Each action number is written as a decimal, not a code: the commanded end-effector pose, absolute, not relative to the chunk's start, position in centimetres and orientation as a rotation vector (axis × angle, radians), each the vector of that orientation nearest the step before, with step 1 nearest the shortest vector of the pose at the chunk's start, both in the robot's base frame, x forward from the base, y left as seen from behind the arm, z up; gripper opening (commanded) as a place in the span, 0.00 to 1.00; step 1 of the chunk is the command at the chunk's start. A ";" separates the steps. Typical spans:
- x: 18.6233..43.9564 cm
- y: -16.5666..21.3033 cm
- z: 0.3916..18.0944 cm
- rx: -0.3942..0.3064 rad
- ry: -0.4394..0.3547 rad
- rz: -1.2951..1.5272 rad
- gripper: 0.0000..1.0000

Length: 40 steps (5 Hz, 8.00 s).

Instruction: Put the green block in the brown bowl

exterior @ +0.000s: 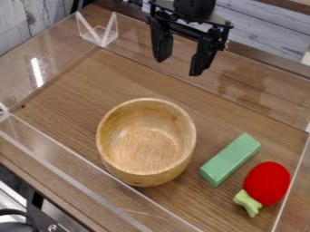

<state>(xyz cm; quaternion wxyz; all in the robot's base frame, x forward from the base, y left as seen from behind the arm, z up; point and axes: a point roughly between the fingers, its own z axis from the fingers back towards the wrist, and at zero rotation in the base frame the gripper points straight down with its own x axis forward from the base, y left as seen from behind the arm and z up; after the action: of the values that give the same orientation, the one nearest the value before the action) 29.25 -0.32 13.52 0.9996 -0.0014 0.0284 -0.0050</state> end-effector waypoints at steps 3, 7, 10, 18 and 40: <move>28.1 -8.1 11.8 -0.031 0.067 -0.160 1.00; 27.2 -11.4 7.0 -0.016 0.020 -0.344 1.00; 27.0 -9.2 6.7 0.031 -0.156 -0.435 1.00; 29.8 -12.0 7.6 -0.022 -0.200 -0.399 1.00; 25.3 -4.5 17.0 -0.080 -0.231 -0.060 0.00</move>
<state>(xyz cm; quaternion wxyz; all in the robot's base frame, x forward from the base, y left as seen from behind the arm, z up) 24.83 -4.39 15.37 0.9954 -0.0366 -0.0840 -0.0285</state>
